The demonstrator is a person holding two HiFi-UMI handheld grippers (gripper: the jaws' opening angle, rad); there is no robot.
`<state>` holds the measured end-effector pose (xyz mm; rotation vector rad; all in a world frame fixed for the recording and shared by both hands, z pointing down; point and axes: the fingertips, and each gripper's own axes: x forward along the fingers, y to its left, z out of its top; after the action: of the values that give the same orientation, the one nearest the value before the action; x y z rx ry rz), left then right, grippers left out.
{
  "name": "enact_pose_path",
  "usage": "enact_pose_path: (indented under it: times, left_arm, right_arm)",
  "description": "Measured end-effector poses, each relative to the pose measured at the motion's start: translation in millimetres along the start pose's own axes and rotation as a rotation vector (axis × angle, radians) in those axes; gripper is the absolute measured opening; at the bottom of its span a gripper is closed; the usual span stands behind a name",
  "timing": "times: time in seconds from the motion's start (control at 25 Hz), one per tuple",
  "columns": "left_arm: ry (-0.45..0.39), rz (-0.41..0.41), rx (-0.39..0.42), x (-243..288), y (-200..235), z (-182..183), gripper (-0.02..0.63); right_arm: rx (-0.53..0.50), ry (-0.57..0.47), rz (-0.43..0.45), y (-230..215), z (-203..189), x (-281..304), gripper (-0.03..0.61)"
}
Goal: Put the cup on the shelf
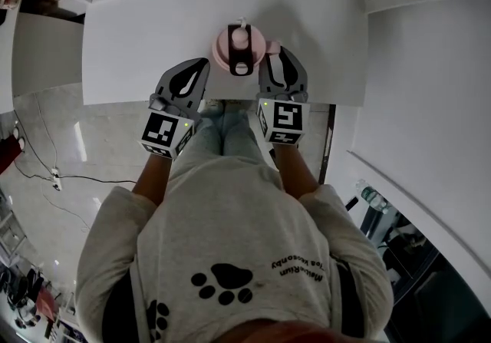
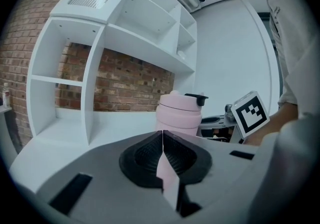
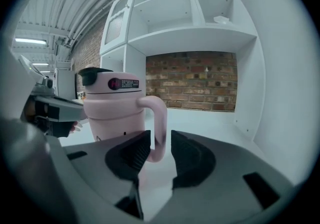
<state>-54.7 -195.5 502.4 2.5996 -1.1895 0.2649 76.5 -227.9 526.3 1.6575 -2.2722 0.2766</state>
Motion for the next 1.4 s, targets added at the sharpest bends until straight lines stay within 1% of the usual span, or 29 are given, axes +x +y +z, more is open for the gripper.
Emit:
enact_pose_path:
  times: [0.16,0.2,0.24,0.28,0.4,0.48,0.72,1.0,1.24,1.4]
  left_arm:
    - [0.047,-0.042,0.012,8,-2,-15,0.016]
    - [0.059,-0.057,0.016,11,-3,-18,0.063]
    - [0.073,-0.076,0.018,13,-5,-22,0.131]
    - [0.088,-0.095,0.019,15,-7,-26,0.163]
    - [0.12,-0.147,0.041,19,-12,-36,0.206]
    - [0.111,-0.179,0.074,23,-16,-36,0.235]
    - [0.088,-0.236,0.14,30,-21,-36,0.267]
    - [0.072,-0.279,0.171,39,-23,-35,0.285]
    - [0.069,-0.303,0.21,42,-24,-36,0.302]
    - [0.061,-0.299,0.211,42,-24,-36,0.304]
  right_arm:
    - [0.005,-0.002,-0.014,-1,-3,7,0.121]
    - [0.009,0.0,-0.018,-1,-4,9,0.12]
    - [0.012,0.002,-0.021,-2,-5,10,0.121]
    - [0.013,0.003,-0.025,-2,-6,12,0.12]
    - [0.011,-0.002,-0.034,-4,-7,16,0.12]
    - [0.012,-0.007,-0.036,-5,-7,17,0.12]
    - [0.017,-0.028,-0.041,-3,-6,17,0.117]
    - [0.023,-0.04,-0.03,-1,-5,16,0.087]
    - [0.058,-0.064,-0.012,-1,-3,16,0.083]
    - [0.065,-0.068,0.002,-1,-3,16,0.083]
